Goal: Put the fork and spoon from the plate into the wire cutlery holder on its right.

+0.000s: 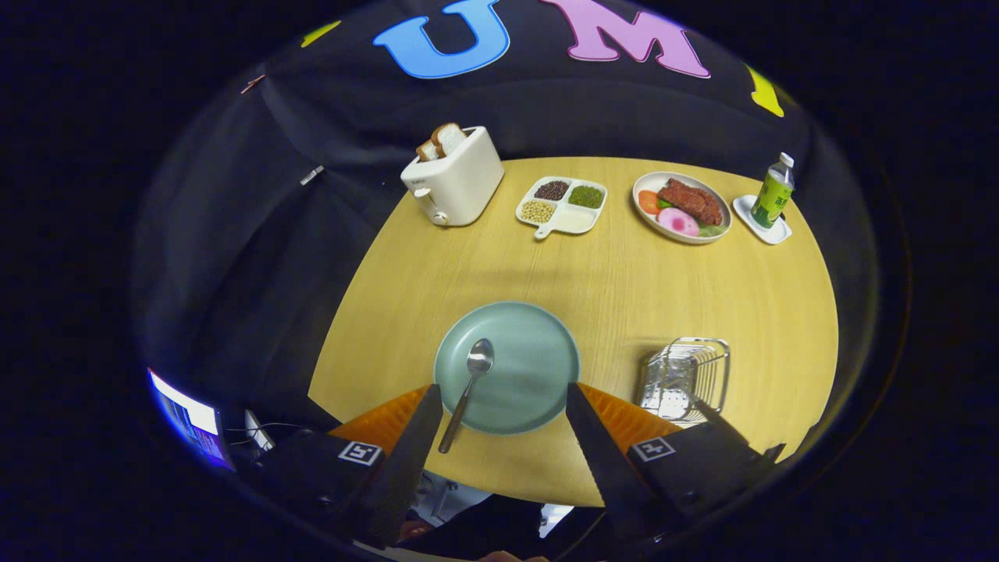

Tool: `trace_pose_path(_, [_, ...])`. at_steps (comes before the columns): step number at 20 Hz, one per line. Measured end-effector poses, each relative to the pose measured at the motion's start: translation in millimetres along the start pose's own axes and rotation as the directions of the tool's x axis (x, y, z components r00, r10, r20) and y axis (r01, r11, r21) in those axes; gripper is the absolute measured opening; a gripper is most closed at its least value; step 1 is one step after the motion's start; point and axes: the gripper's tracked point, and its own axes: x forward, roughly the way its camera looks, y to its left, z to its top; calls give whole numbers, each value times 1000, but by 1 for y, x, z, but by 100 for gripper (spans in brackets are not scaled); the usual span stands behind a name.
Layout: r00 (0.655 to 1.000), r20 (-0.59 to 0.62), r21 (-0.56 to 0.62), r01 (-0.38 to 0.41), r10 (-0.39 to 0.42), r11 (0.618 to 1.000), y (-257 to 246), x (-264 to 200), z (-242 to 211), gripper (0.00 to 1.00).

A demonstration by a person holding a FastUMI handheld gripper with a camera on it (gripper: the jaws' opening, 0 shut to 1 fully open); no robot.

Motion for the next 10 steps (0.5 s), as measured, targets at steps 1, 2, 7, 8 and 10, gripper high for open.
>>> trace_pose_path(1, [999,-32,-1,15,-15,1000,2,13,-9,100])
trace_pose_path(2, [998,-64,10,21,-20,1000,5,25,-17,99])
trace_pose_path(7, [983,-173,67,69,-57,995,11,71,-38,99])
trace_pose_path(8, [981,-183,67,80,-67,995,9,77,-46,99])
trace_pose_path(10, [973,-215,72,97,-79,993,11,91,-52,99])
